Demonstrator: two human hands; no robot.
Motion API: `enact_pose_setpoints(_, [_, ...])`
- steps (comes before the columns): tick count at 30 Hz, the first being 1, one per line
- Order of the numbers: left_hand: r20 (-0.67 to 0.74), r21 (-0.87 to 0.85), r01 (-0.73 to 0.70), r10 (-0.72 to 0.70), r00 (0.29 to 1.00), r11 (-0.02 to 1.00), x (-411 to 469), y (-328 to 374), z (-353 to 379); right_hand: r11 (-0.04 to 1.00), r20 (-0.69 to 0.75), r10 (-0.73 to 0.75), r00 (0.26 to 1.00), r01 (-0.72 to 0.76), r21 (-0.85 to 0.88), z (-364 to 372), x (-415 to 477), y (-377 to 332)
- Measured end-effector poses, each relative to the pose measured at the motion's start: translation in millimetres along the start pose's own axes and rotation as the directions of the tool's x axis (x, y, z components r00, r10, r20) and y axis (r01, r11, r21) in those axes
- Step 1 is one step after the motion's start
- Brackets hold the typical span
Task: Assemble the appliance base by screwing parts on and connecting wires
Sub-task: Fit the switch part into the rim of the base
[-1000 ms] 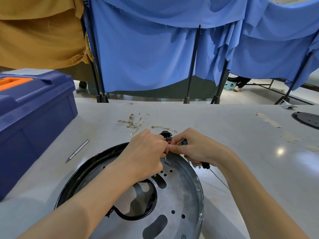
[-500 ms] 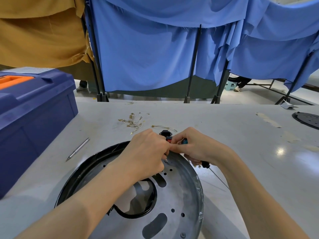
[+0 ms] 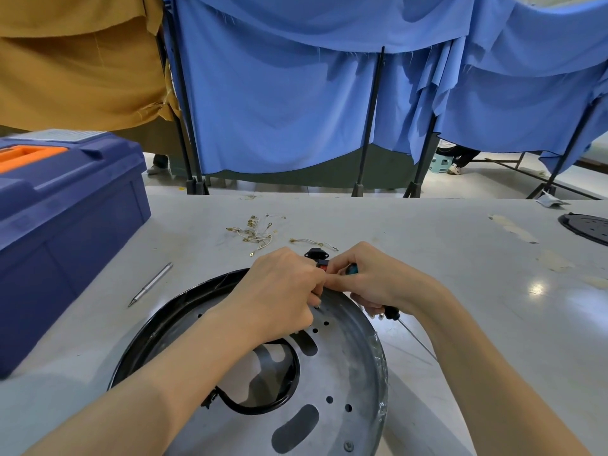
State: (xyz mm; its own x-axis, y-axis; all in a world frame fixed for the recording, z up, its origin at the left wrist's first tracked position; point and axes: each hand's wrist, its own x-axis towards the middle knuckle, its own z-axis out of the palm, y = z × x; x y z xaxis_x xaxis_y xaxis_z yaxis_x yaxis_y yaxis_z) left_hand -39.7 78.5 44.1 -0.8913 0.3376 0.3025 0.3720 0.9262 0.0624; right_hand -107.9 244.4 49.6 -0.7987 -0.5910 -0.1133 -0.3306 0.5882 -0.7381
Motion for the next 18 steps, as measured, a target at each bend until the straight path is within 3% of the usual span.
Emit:
enact_pose_setpoints(8, [0.017, 0.082, 0.047, -0.049, 0.999, 0.996, 2.7, -5.8, 0.2, 1.000, 0.000, -0.014, 1.000, 0.014, 0.021, 0.5, -0.5, 1.6])
enact_pose_setpoints(18, [0.016, 0.097, -0.045, 0.044, 0.999, 0.994, 2.8, 0.5, 5.3, 0.999, 0.004, -0.001, 1.000, 0.001, 0.051, 0.8, 0.4, 3.9])
